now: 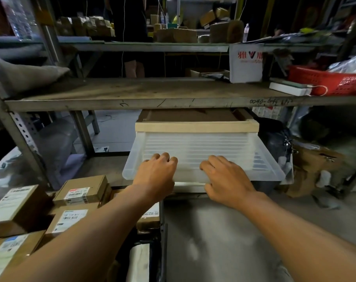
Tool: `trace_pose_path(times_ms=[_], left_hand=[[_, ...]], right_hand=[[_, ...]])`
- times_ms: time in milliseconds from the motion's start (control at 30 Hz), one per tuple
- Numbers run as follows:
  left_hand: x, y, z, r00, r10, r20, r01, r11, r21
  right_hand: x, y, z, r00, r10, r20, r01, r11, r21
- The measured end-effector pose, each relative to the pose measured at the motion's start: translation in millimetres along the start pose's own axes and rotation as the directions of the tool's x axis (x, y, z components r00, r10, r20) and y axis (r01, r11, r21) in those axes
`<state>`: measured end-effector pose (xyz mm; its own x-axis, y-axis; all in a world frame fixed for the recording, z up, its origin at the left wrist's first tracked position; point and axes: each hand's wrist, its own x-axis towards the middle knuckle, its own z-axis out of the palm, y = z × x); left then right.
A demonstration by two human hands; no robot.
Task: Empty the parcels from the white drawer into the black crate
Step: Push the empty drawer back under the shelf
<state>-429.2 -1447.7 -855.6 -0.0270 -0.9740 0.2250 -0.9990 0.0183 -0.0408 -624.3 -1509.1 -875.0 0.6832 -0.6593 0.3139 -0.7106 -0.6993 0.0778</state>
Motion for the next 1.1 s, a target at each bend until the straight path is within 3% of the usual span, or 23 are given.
trace_pose_path(times_ms=[167,400,733,867,1100], left_hand=[[3,0,39,0.989,0.025,0.146,-0.034,0.998,0.061],[20,-10,99,0.982,0.031,0.186,-0.052,0.993,0.11],[55,-28,164,0.98,0.069,0.189,-0.096,0.986,0.137],[68,-27,189,0.983,-0.003,0.184,-0.012,0.997,0.082],[70,-27,214,0.992,-0.034,0.118,0.03,0.999,0.038]], right_hand=[[1,-1,27,0.99,0.025,0.139,-0.026,1.0,0.006],[14,0,89,0.987,0.065,0.15,-0.052,0.995,-0.09],[33,20,176,0.993,0.116,-0.029,-0.119,0.983,-0.137],[46,28,203,0.99,0.14,0.027,-0.133,0.975,-0.177],[43,28,213,0.972,0.182,0.147,-0.171,0.982,-0.085]])
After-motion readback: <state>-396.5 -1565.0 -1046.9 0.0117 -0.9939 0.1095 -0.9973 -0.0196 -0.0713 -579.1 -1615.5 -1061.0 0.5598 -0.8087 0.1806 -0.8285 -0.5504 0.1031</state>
